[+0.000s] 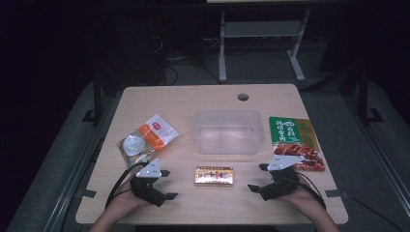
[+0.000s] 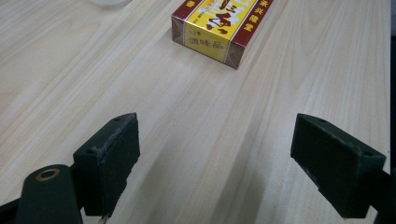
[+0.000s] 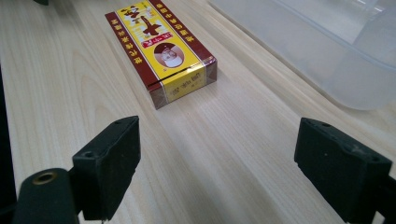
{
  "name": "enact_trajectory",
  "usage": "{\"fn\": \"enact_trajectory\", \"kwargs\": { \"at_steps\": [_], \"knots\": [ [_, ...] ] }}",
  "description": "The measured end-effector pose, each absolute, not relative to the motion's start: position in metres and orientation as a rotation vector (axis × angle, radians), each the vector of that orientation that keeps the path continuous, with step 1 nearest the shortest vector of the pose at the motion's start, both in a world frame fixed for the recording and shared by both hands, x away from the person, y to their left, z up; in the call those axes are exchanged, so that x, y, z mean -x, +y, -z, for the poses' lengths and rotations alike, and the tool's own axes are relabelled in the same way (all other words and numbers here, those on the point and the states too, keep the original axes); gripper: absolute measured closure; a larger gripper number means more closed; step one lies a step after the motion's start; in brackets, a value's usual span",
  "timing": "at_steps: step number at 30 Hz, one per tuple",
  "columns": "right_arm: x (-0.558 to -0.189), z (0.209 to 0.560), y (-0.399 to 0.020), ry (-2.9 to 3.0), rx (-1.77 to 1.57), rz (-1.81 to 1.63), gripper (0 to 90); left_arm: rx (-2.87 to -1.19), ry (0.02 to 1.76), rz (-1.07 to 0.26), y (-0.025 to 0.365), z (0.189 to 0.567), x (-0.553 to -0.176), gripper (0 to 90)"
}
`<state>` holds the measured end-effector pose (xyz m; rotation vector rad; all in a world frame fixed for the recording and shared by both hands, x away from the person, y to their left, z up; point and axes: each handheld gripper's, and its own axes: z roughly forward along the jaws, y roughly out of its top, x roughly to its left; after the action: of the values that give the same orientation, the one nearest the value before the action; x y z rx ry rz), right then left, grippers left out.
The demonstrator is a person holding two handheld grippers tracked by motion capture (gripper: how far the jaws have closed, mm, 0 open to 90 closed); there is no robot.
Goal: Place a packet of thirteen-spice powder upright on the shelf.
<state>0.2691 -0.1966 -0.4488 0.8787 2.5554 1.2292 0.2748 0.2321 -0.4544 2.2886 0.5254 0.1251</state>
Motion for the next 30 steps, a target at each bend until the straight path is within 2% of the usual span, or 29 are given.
{"fn": "enact_trajectory", "kwargs": {
  "at_steps": [5, 9, 11, 12, 14, 17, 18, 19, 22, 24, 25, 26, 28, 30],
  "knots": [
    [-0.271, 0.448, -0.196, 2.557, -0.876, -1.239, 15.0, -2.279, 0.539, -0.124, 0.233, 0.453, -0.276, 15.1],
    [-0.275, 0.447, -0.196, 2.560, -0.879, -1.231, 19.7, -2.271, 0.544, -0.129, 0.233, 0.452, -0.277, 15.1],
    [-0.279, 0.447, -0.196, 2.556, -0.874, -1.229, 23.8, -2.269, 0.548, -0.133, 0.233, 0.452, -0.277, 15.1],
    [-0.282, 0.445, -0.195, 2.554, -0.892, -1.220, 28.6, -2.267, 0.551, -0.132, 0.233, 0.452, -0.276, 15.1],
    [-0.283, 0.444, -0.194, 2.552, -0.876, -1.223, 30.7, -2.263, 0.547, -0.139, 0.234, 0.452, -0.275, 15.1],
    [-0.289, 0.439, -0.188, 2.538, -0.870, -1.235, 47.7, -2.254, 0.563, -0.134, 0.235, 0.451, -0.275, 14.9],
    [-0.289, 0.437, -0.184, 2.538, -0.851, -1.232, 57.0, -2.247, 0.573, -0.127, 0.235, 0.450, -0.276, 14.3],
    [-0.289, 0.437, -0.184, 2.538, -0.851, -1.232, 57.0, -2.243, 0.574, -0.122, 0.235, 0.450, -0.277, 14.3],
    [-0.294, 0.436, -0.175, 2.559, -0.841, -1.241, 73.3, -2.241, 0.573, -0.113, 0.234, 0.449, -0.279, 13.8],
    [-0.301, 0.437, -0.168, 2.588, -0.824, -1.233, 80.7, -2.229, 0.593, -0.104, 0.232, 0.450, -0.278, 13.5],
    [-0.301, 0.437, -0.168, 2.588, -0.824, -1.233, 80.7, -2.242, 0.585, -0.106, 0.232, 0.450, -0.279, 13.5],
    [-0.308, 0.439, -0.163, 2.596, -0.801, -1.221, 85.6, -2.247, 0.587, -0.106, 0.232, 0.451, -0.280, 13.5],
    [-0.314, 0.440, -0.157, 2.605, -0.797, -1.220, 89.1, -2.248, 0.589, -0.104, 0.232, 0.451, -0.280, 13.6],
    [-0.317, 0.441, -0.154, 2.609, -0.782, -1.222, 89.5, -2.253, 0.589, -0.103, 0.233, 0.452, -0.280, 13.6]
  ]
}}
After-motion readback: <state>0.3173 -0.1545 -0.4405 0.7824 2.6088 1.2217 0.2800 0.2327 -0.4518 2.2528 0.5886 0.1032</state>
